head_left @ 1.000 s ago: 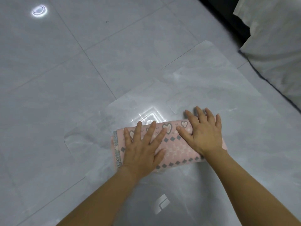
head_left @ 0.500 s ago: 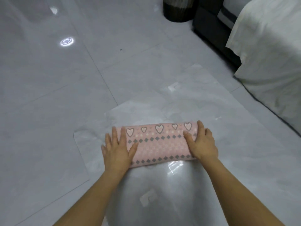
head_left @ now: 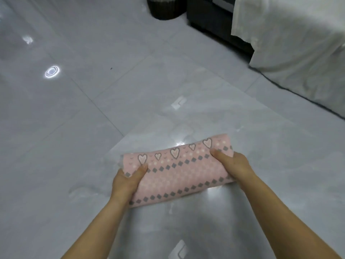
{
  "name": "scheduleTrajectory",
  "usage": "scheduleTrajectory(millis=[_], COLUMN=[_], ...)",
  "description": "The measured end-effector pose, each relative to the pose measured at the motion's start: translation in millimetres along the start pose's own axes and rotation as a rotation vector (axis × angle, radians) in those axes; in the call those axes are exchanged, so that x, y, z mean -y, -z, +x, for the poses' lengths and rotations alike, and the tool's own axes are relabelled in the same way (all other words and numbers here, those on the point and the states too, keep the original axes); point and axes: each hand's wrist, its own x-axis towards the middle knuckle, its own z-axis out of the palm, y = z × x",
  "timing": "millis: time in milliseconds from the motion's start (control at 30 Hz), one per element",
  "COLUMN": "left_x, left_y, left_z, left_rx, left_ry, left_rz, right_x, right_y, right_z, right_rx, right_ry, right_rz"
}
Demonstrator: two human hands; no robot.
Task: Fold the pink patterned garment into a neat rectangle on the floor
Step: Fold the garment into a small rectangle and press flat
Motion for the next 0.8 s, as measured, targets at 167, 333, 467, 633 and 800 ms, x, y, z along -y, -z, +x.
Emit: scheduleTrajectory(millis=[167, 333, 467, 633, 800], left_x=[-90.7, -196.6, -255.9, -256.2, -229.6], left_y=[-34.8, -101.3, -158.2, -201.2, -202.3], left_z=[63.6, 126.0, 147.4, 167.9, 159.4], left_rx=[0.173, 0.323, 0.404, 0.425, 0.094], left_ry=[-0.198, -0.367, -0.462, -0.454, -1.017], left_rz=[0.21, 0.344, 0.431, 0.54, 0.877], right_x=[10.7, 39.4, 58.6, 46.5, 42.1], right_y=[19.0, 39.4, 55.8, 62.3, 51.9], right_z=[9.2, 38.0, 62.5, 82.5, 72.0], right_rx=[-0.225, -0.534, -0.722, -0.818, -1.01], right_ry=[-0.01, 0.0, -0.03, -0.067, 0.024], right_rz=[0.227, 0.339, 0.415, 0.407, -0.239])
